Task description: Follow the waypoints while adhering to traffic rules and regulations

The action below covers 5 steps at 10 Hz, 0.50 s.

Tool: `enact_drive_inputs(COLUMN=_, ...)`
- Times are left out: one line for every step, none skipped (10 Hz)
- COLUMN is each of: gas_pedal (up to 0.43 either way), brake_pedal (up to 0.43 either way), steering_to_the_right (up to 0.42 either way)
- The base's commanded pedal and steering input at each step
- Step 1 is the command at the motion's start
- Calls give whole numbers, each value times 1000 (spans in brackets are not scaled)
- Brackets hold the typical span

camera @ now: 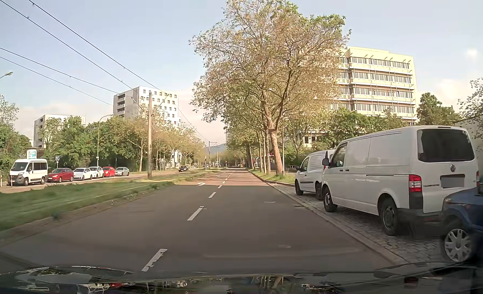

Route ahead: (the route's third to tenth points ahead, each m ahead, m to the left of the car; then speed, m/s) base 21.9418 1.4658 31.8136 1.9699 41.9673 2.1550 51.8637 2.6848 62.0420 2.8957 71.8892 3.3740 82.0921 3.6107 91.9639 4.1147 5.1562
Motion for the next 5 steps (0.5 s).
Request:
enact_drive_inputs(gas_pedal=299, brake_pedal=0, steering_to_the_right=-5)
enact_drive_inputs(gas_pedal=299, brake_pedal=0, steering_to_the_right=-6)
enact_drive_inputs(gas_pedal=299, brake_pedal=0, steering_to_the_right=-7)
enact_drive_inputs(gas_pedal=299, brake_pedal=0, steering_to_the_right=-6)
enact_drive_inputs(gas_pedal=299, brake_pedal=0, steering_to_the_right=-7)
